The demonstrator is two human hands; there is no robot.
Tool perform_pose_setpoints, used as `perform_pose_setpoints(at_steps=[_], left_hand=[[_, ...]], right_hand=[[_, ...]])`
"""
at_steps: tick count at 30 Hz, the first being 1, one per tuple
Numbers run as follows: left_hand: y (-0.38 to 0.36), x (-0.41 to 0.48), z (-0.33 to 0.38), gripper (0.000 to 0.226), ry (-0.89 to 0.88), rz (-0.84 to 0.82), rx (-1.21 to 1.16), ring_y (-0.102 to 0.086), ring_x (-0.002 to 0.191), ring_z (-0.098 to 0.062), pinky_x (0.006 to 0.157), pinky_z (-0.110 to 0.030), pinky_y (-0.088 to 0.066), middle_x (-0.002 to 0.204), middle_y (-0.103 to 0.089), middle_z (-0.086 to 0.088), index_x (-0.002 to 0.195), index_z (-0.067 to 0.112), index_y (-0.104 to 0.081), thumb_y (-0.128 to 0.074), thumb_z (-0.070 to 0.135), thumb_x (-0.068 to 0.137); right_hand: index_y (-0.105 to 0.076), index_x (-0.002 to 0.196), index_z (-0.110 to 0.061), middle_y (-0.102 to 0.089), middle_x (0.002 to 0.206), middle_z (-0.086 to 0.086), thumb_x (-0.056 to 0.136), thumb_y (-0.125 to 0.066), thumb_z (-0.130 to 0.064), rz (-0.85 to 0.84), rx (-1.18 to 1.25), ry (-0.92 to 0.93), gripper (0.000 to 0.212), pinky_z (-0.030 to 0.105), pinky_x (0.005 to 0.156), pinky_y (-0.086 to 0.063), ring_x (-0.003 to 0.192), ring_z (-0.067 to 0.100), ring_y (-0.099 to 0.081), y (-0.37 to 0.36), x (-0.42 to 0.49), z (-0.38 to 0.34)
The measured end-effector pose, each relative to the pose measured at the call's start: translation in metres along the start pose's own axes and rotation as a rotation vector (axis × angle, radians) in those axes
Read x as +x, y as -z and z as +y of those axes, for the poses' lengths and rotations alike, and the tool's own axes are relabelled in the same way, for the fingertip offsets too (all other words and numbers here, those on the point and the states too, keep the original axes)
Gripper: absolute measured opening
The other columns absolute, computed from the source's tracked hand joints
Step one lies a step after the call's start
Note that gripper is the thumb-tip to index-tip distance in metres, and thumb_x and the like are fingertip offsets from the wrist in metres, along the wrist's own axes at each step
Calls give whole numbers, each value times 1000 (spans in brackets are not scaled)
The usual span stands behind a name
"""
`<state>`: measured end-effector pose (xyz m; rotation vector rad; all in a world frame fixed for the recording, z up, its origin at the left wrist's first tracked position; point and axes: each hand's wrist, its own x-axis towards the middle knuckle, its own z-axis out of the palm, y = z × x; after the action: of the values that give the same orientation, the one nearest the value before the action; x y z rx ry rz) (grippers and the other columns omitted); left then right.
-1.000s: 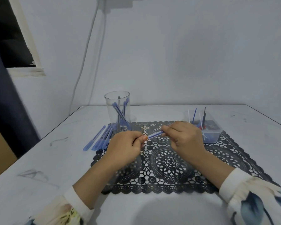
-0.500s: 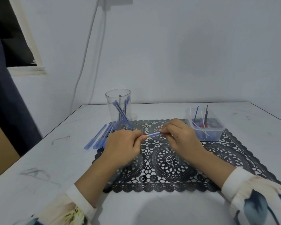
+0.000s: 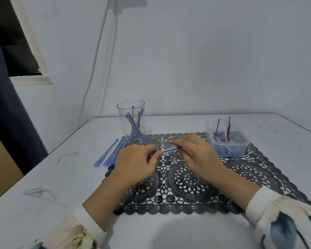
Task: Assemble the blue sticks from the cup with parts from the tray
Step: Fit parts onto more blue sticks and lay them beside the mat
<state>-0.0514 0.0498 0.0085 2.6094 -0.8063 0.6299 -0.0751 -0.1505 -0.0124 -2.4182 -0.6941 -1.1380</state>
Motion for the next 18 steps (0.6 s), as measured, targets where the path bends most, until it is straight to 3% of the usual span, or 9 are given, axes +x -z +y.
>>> perform_pose_setpoints(at_steps=[5,7,10,18], left_hand=[[1,0,3,34,18,7,-13,-52,55,-5,53,-22,-41,55,-56,7,76,28,-64,-46,54,86],[2,0,3,37,43,27,-13,-53,55,-5,52,-21,-39,55,-57,6,75,26,-65,-46,56,85],[3,0,2,39,69,52,-11,-53,54,-5,48,-20,-33,53,-58,5,72,24,-67,-46,56,82],[5,1,2,48,99,85,6,-50,49,-3,52,-20,-41,49,-57,6,68,25,-69,-40,63,72]], right_hand=[[-69,105,-13,-59,82,3,70,-70,0,-2,-102,16,37,28,69,-40,80,14,-48,-4,3,5],[-70,102,-15,-60,83,0,77,-65,-13,-21,-84,-4,25,31,71,-43,81,12,-49,-6,2,5],[-70,104,-17,-66,88,-5,84,-52,-29,-53,-52,-20,30,32,83,-42,87,6,-52,-5,-1,3],[-70,104,-13,-67,84,-3,86,-55,-21,-3,-42,83,25,32,82,-44,81,11,-56,-6,0,4]])
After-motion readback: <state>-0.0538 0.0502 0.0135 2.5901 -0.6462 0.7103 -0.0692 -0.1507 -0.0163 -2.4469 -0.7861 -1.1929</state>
